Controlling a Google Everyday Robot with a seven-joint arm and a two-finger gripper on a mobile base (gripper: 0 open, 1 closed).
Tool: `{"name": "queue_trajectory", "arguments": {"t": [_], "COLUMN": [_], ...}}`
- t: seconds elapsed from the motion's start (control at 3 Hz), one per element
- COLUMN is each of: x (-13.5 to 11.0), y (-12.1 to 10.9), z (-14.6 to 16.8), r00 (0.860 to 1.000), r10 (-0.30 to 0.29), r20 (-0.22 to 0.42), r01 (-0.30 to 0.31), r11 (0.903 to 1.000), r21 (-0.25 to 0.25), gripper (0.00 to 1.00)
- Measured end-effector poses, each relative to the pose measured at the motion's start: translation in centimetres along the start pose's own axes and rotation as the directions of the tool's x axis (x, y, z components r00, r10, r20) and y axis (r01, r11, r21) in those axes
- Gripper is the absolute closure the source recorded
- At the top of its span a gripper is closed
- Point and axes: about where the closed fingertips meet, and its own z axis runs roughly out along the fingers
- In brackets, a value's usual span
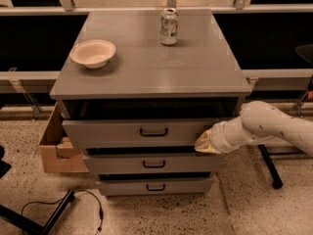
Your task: Close top drawer
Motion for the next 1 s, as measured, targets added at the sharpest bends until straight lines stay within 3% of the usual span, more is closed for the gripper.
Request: {"name": "queue_trajectory", "arguments": {"t": [0.67,1.0], "x": [-0.3,-1.0], "y": [-2.9,-1.8], "z": [-1.0,-0.9], "r00": [1.0,0.999], "r10": [-0.027,-0.032], "r20": [-0.016,-0.041], "r01": [0.028,0.033], "r11": [0.9978,0.9991], "r21": [0.061,0.028], "gripper": [1.0,1.0]}}
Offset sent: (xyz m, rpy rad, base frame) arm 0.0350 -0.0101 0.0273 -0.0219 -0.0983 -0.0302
